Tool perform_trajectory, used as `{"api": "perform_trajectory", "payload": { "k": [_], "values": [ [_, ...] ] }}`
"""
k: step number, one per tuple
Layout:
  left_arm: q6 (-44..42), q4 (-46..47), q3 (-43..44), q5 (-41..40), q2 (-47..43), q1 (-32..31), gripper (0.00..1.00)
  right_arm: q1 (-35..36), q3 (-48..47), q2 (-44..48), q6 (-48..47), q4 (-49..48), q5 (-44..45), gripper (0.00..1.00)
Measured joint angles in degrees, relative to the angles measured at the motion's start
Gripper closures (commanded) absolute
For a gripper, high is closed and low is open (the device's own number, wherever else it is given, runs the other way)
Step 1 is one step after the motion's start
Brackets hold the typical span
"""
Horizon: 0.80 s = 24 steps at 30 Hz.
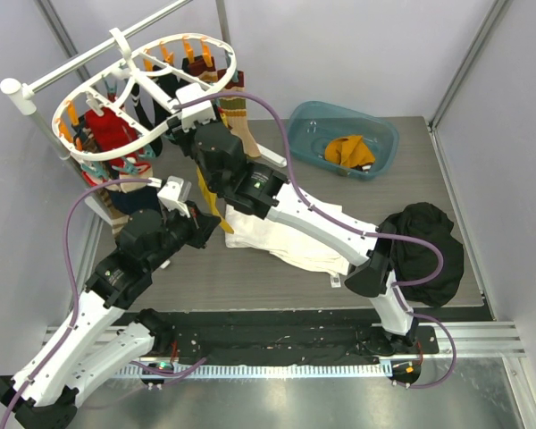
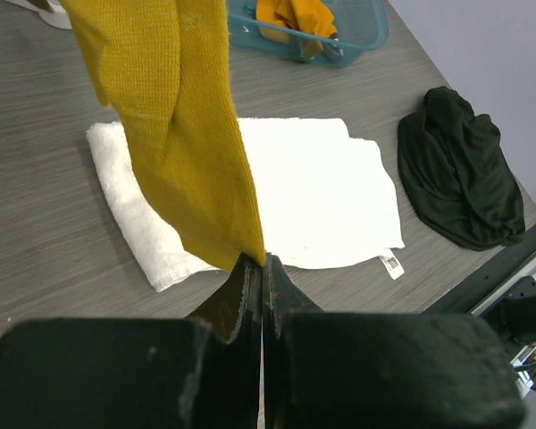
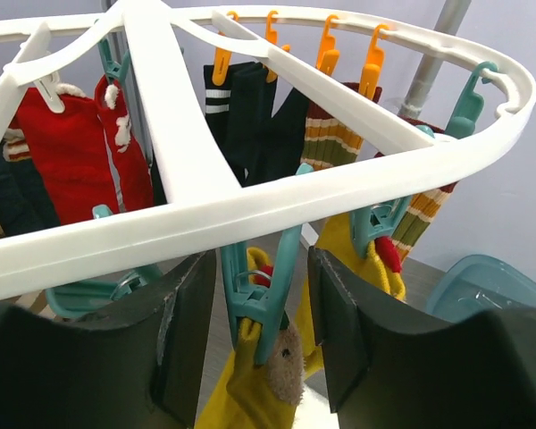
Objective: Remove the socks clipped to the hanger
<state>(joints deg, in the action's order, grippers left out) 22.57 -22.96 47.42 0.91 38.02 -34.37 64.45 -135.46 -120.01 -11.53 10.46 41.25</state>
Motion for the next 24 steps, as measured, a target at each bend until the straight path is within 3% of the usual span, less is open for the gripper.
{"api": "perform_trajectory", "payload": {
  "k": [3, 4, 6, 19, 21, 24],
  "values": [
    [0.0, -0.02, 0.0, 0.0, -0.02, 0.0, 1.0, 0.0, -0.07, 0.0, -0.61, -0.61, 0.42, 0.54],
    [0.0, -0.02, 0.0, 0.0, -0.02, 0.0, 1.0, 0.0, -0.07, 0.0, -0.81, -0.74, 0.52, 0.73],
    [0.0, 0.0, 0.0, 0.0, -0.02, 0.0, 1.0, 0.0, -0.07, 0.0, -1.57, -1.33, 0.63, 0.99],
    [0.0, -0.04, -0.15, -0.04, -0.09, 0.0, 1.0, -0.02, -0.09, 0.0, -1.79, -2.51, 0.7, 0.99],
    [0.0, -0.02, -0.37, -0.02, -0.17, 0.0, 1.0, -0.02, -0.09, 0.0, -1.64, -2.51, 0.66, 0.91],
    [0.0, -0.02, -0.44, -0.02, -0.26, 0.0, 1.0, -0.02, 0.02, 0.02, -1.31, -2.54, 0.35, 0.7]
  ]
}}
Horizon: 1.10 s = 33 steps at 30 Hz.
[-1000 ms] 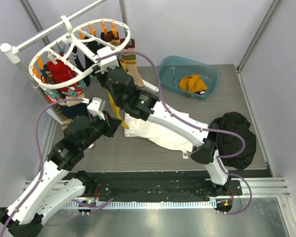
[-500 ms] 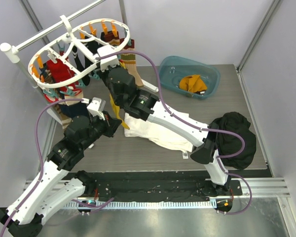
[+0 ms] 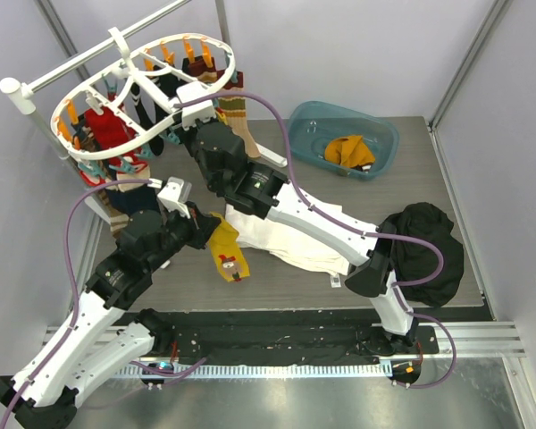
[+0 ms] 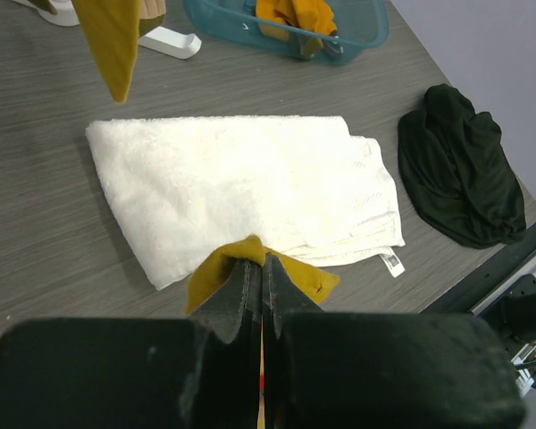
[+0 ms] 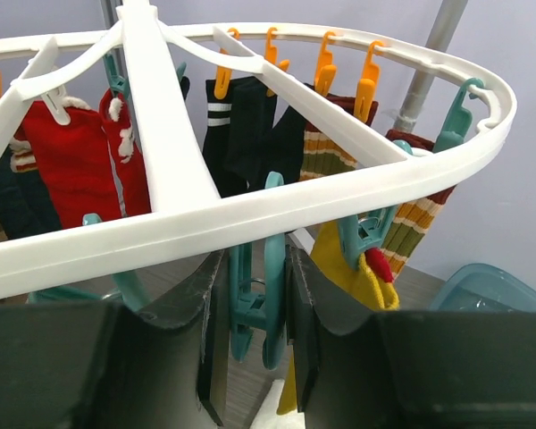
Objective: Remove the socks clipped to the hanger
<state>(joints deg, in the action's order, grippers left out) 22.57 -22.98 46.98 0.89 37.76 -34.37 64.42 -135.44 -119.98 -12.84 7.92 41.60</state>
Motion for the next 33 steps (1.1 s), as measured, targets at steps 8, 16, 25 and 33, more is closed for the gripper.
{"api": "perform_trajectory", "payload": {
  "k": [8, 16, 25, 33],
  "values": [
    [-0.07, -0.02, 0.0, -0.02, -0.28, 0.0, 1.0, 0.02, 8.76, 4.79, 2.69, 0.48, -4.42, 0.38],
    [-0.24, -0.07, 0.0, -0.02, -1.14, 0.0, 1.0, 0.02, 33.53, 22.51, 6.71, -2.82, -10.71, 0.3],
    [-0.28, -0.57, 0.0, 0.26, -1.38, 0.0, 1.0, -0.04, 61.64, 44.48, 5.7, -10.4, -25.94, 0.25],
    [0.52, 0.15, 0.09, 6.86, -1.95, 0.0, 1.0, -0.04, 75.73, 50.25, 5.66, -14.47, -41.29, 0.23]
  ]
}}
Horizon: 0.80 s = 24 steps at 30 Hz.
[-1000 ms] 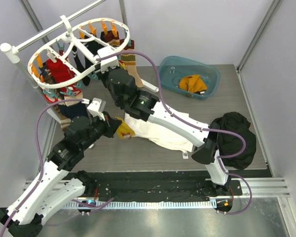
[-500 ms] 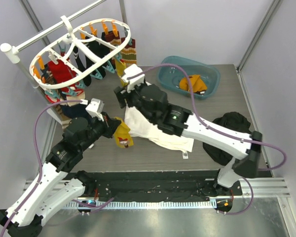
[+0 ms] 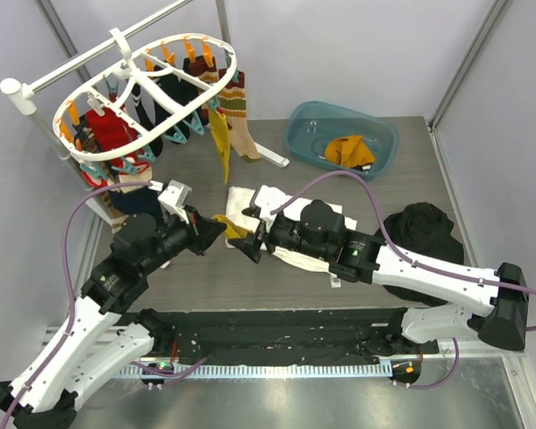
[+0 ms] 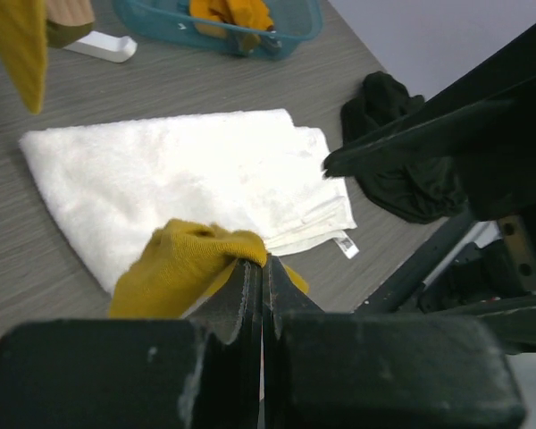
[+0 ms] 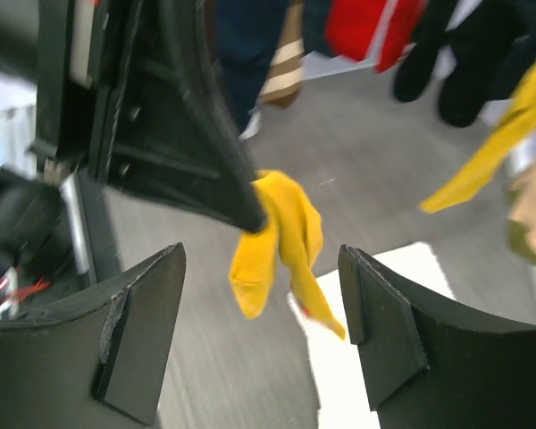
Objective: Remove the socks clipped to the hanger
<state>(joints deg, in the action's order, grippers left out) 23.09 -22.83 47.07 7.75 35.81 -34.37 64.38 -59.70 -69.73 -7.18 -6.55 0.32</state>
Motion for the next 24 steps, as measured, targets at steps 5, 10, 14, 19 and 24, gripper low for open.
{"api": "perform_trajectory", "payload": {
  "k": [5, 10, 14, 19, 24],
  "values": [
    [1.62, 1.29, 0.31, 4.57, -0.44, 0.0, 1.0, 0.0, 0.68, -0.04, -0.04, -0.44, -4.28, 0.23],
    [3.08, 2.82, 0.48, 7.02, -0.44, 0.0, 1.0, 0.0, 0.79, -2.25, -0.24, -2.47, -5.14, 0.25],
    [3.93, 3.3, 0.5, 8.35, -0.5, 0.0, 1.0, -0.04, 1.07, -5.18, -0.24, -2.86, -4.85, 0.31],
    [4.0, 3.3, 0.5, 8.59, -0.79, 0.0, 1.0, -0.09, 1.49, -6.8, -0.7, -3.76, -2.64, 0.91],
    [3.93, 3.3, 0.5, 7.78, -0.79, 0.0, 0.69, -0.11, 1.77, -7.41, -0.79, -5.35, 0.96, 0.99]
  ]
}}
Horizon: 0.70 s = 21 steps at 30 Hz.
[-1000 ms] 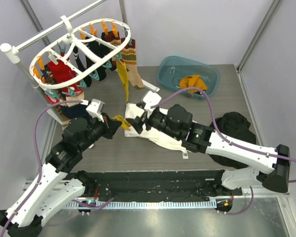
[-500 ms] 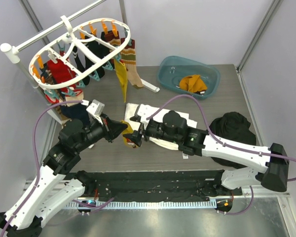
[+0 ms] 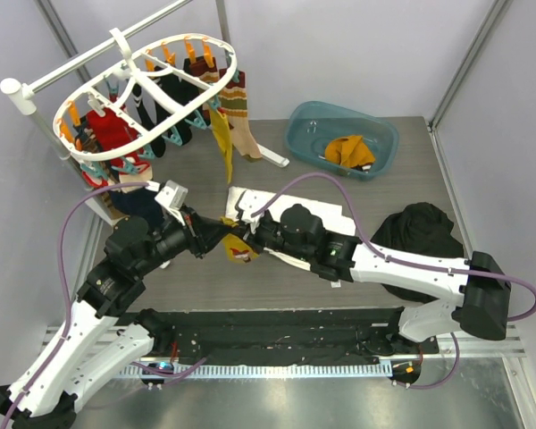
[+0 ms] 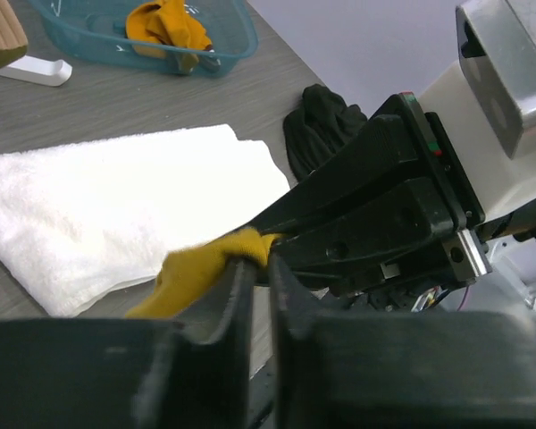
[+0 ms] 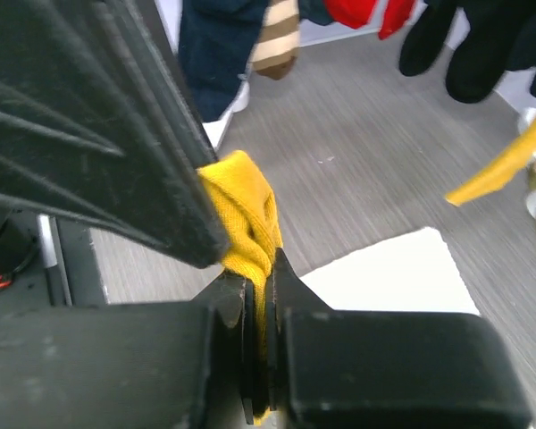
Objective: Remove the socks clipped to the hanger
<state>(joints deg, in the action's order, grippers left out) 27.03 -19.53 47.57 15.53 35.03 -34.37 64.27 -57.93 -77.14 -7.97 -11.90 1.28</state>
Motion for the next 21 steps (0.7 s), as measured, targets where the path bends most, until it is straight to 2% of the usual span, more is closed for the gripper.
{"api": "perform_trajectory", "payload": {
  "k": [1, 4, 6, 7, 14, 21],
  "values": [
    [-0.42, 0.0, -0.02, -0.28, 0.0, 0.0, 0.46, -0.02, 0.04, -0.04, 0.09, -0.13, 0.92, 0.99],
    [-0.68, -0.02, 0.0, -2.1, -0.09, 0.0, 0.23, -1.16, 0.52, -0.04, 0.81, -0.9, 3.82, 0.99],
    [-1.4, -0.07, 0.0, -3.78, -0.2, 0.0, 0.14, -3.13, 0.85, -0.04, 1.77, -0.94, 5.57, 0.99],
    [-1.75, -0.11, 0.0, -4.87, -0.26, 0.0, 0.0, -4.52, 0.94, -0.02, 2.36, -0.94, 6.32, 0.99],
    [-5.33, -1.88, -0.02, -10.05, -0.37, 0.0, 0.0, -18.23, 0.68, 0.52, 5.86, -0.52, 9.25, 0.99],
    [-7.1, -2.6, -0.13, -10.8, 0.37, 0.0, 0.0, -31.3, -8.76, -5.29, 7.69, -1.18, 17.42, 0.99]
  ]
}}
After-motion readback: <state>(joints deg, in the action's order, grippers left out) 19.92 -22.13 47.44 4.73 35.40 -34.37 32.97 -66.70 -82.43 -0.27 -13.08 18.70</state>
